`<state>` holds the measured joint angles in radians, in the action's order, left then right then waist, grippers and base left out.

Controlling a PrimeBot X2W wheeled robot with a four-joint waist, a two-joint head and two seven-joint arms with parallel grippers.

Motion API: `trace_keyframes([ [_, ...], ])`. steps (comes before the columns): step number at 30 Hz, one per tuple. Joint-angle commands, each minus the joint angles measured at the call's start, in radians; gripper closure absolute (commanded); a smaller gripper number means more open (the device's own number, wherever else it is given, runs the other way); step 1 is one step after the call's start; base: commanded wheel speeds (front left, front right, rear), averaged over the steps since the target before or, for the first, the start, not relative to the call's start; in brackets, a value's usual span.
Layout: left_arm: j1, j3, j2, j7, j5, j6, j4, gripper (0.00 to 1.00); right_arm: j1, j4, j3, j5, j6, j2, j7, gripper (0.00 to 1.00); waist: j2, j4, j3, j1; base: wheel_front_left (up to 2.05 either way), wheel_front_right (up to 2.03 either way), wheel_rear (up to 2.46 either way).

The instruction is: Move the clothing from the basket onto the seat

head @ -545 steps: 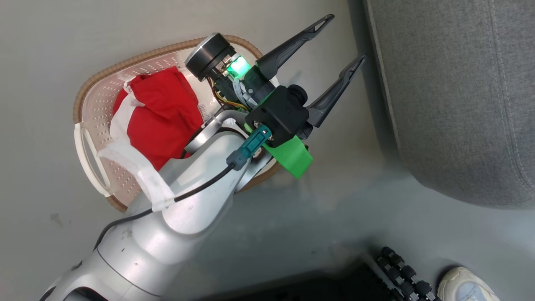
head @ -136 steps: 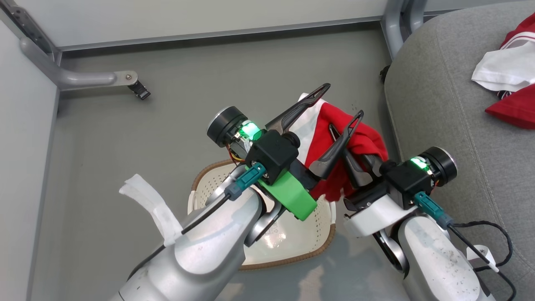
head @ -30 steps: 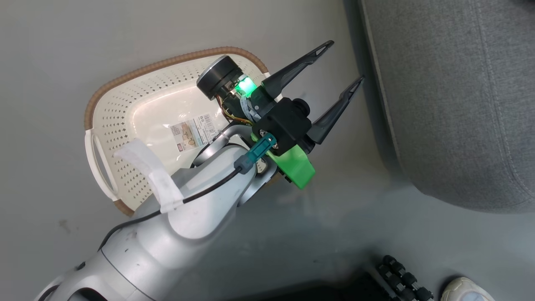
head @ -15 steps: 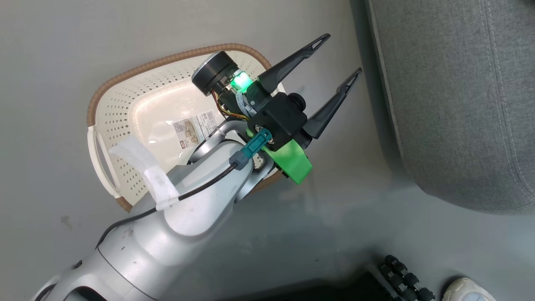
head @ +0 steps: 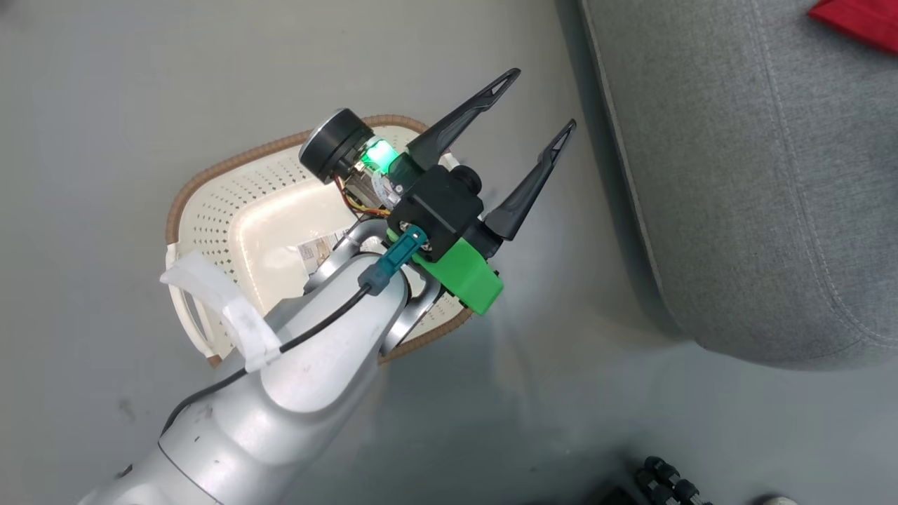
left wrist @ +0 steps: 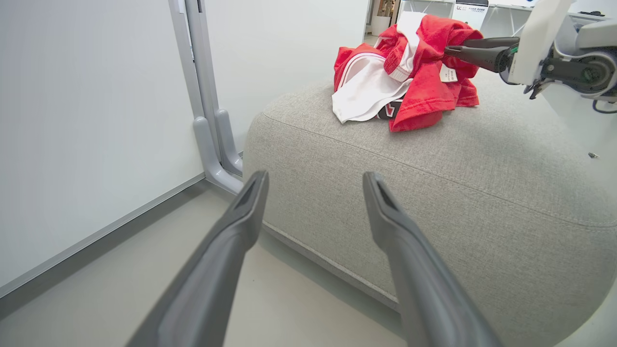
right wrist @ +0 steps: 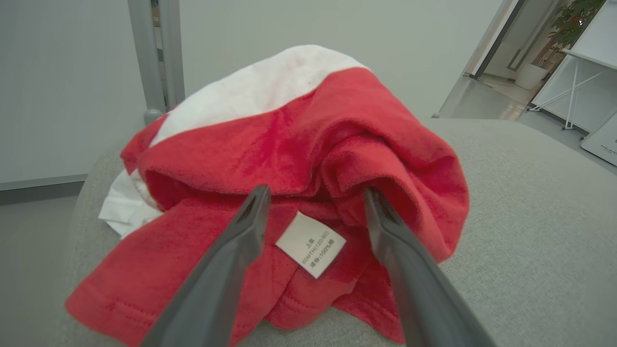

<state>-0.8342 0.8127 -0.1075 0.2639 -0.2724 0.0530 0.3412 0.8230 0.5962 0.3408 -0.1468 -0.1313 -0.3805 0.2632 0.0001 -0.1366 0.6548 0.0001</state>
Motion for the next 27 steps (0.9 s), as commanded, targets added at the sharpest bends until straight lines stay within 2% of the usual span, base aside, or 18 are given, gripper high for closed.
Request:
trace_keyframes([
  [1, 0.026, -0.011, -0.008, 0.001, -0.008, -0.007, -0.005, 0.00, -0.052, -0.024, 0.000, -0.009, 0.001, 0.014, 0.002, 0.00, -0.0001, -0.006, -0.054, -0.0001, 0.00, 0.00, 0.00],
  [8, 0.110, -0.077, -0.022, 0.001, -0.019, -0.024, -0.030, 0.00, -0.218, -0.166, -0.012, -0.023, 0.001, 0.072, 0.002, 0.00, -0.0001, 0.005, -0.146, -0.0001, 0.00, 0.00, 0.00],
  [17, 0.236, -0.197, -0.037, 0.000, -0.031, -0.045, -0.067, 0.00, -0.358, -0.352, -0.100, -0.030, 0.001, 0.158, 0.002, 0.00, -0.0001, 0.063, -0.256, -0.0001, 0.00, 0.00, 0.00],
  [27, 0.364, -0.362, -0.035, 0.000, -0.021, -0.057, -0.107, 0.00, -0.423, -0.436, -0.199, -0.026, 0.001, 0.209, 0.002, 0.00, -0.0001, 0.148, -0.347, -0.0001, 0.00, 0.00, 0.00],
])
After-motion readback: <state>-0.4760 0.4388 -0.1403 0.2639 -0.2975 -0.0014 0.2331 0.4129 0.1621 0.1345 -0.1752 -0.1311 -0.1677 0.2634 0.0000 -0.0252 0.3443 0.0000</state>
